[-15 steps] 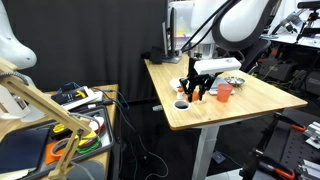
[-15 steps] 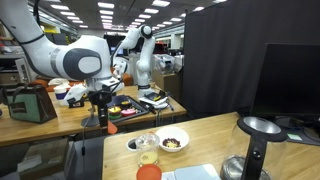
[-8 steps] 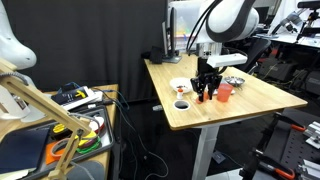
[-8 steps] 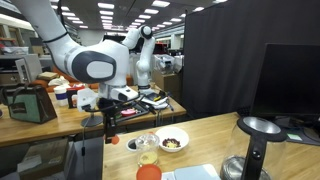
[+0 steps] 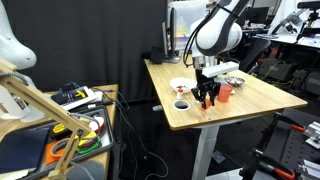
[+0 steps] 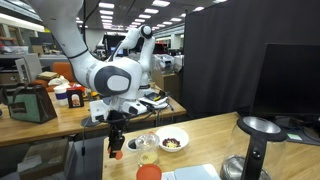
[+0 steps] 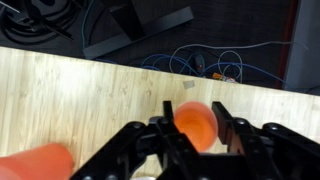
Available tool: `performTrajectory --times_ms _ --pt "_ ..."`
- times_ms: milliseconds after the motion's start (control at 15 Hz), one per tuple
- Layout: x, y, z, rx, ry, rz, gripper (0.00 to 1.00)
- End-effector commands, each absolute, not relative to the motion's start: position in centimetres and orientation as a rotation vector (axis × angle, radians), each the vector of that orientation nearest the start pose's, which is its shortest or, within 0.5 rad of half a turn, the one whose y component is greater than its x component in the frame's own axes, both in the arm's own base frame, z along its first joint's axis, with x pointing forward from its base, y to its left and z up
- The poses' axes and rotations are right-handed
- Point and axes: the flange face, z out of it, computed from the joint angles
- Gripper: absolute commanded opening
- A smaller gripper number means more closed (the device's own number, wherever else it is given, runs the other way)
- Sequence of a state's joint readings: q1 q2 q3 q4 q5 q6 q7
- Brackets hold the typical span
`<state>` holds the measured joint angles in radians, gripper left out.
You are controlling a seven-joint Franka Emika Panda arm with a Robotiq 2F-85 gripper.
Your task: Pour the contents in the orange cup into the white bowl
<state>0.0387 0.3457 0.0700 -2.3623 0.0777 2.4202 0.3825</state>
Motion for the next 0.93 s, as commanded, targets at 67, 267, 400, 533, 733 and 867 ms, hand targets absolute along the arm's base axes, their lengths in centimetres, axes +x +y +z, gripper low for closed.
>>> performTrajectory --times_ms 67,267,400,533,733,867 --pt "48.7 6.5 15.6 -3.095 0.495 0.577 0.17" --pt "49.5 6.4 15.8 -3.106 0.479 0.627 0.42" --pt "49.8 6.0 15.8 -3.109 0.477 0.685 0.69" --pt "49.7 5.7 15.4 -3.112 0.468 0.748 0.81" --pt "49.8 5.6 15.0 -3.114 0.462 0.793 0.98" --pt "50.1 5.7 15.2 -3.119 0.45 0.788 1.0"
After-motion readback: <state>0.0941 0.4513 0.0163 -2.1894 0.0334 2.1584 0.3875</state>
